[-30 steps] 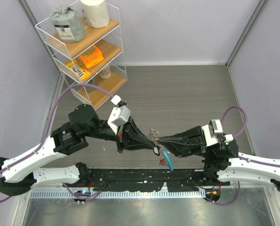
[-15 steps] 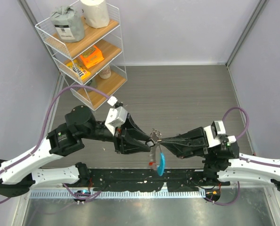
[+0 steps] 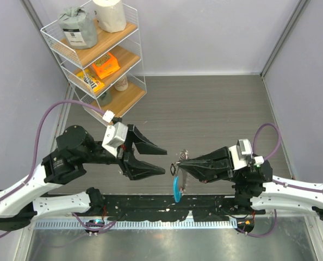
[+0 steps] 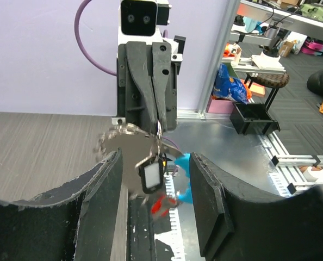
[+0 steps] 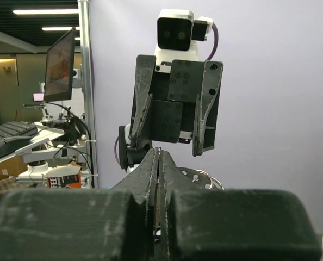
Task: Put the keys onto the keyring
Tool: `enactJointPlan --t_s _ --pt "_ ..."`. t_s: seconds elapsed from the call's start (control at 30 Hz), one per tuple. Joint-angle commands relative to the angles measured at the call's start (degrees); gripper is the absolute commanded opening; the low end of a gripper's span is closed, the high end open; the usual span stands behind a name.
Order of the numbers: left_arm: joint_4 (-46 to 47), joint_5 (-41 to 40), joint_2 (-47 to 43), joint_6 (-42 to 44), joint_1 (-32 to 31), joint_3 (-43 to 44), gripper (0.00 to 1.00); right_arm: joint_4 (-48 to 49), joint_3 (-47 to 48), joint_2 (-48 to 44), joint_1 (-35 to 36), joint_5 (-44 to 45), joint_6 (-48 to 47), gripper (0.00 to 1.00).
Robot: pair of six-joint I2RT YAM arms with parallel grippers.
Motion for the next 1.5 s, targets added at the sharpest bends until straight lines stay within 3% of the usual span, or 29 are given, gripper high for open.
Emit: enactJointPlan --t_s 0.0,0.17,0.47,0.67,0.83,0.93,1.23,1.47 --pt "4.68 0.33 1.54 -0.39 0.12 1.42 0.57 2.27 3.65 0.43 0.34 1.05 -0.66 0.06" --pt "5.91 1.74 2.86 -1.0 0.12 1.51 0.56 2.27 4.09 0.7 0.34 0.78 -0.57 0.06" --pt "6.88 2.97 4.09 -2.15 0.21 1.59 0.45 2.18 4.7 0.7 0.51 0.35 -0.57 0.06" --pt "6.35 3.77 5.14 -2.41 0.12 2.56 0.27 2.09 4.79 0.96 0.43 0.35 -0.48 0.06" --pt "6.35 4.03 5.58 -2.5 0.12 2.91 0.21 1.57 5.49 1.31 0.6 -0.09 -0.57 0.06" --pt "6.09 4.03 5.85 -2.58 0.21 3.35 0.0 1.13 5.41 1.31 0.6 -0.18 -0.83 0.06" --pt "4.77 2.27 5.67 -1.53 0.12 3.44 0.0 -1.95 6.37 1.32 0.69 -1.32 -1.27 0.06" --pt "3.01 2.62 5.5 -0.65 0.12 3.71 0.0 -10.89 8.56 -1.58 0.6 -1.77 -2.85 0.08"
